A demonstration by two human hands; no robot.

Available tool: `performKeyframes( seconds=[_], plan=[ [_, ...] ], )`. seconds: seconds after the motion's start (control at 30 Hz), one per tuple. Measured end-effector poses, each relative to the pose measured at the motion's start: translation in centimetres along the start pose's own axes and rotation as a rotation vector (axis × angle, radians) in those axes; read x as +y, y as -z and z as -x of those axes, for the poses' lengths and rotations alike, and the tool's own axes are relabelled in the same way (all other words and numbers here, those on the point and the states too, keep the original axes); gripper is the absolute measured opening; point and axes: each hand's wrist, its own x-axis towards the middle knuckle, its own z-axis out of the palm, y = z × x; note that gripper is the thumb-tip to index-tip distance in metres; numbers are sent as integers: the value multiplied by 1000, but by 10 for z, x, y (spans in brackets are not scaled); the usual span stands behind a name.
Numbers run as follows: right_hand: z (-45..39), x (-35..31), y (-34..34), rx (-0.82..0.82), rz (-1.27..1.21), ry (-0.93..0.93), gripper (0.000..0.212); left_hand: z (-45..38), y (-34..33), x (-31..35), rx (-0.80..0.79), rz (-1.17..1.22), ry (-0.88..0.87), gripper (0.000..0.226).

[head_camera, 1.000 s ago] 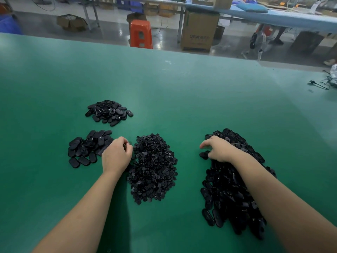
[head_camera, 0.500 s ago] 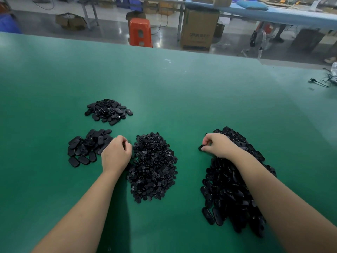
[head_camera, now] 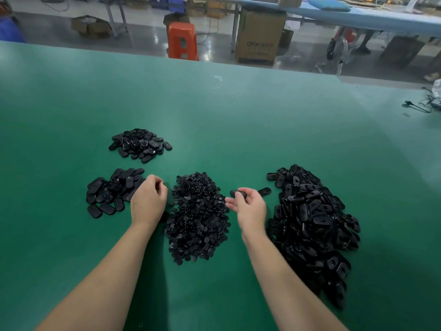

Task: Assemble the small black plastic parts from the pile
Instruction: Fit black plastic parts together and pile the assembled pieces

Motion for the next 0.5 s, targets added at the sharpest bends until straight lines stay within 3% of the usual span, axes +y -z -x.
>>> performKeyframes(
  seconds=[0.17,0.27,0.4,0.5],
  plan=[
    [13,18,-6,125,-27,88,10,-1,1,1,-22,-21,-35,7],
    [17,20,-5,99,37,185,9,-2,3,1,-45,-14,-10,9],
    [19,24,-5,85,140,269,13,-2,4,-2,-59,42,-13,31],
    [19,26,-8,75,230,285,15,-4,5,-1,-55,62,19,27]
  ],
)
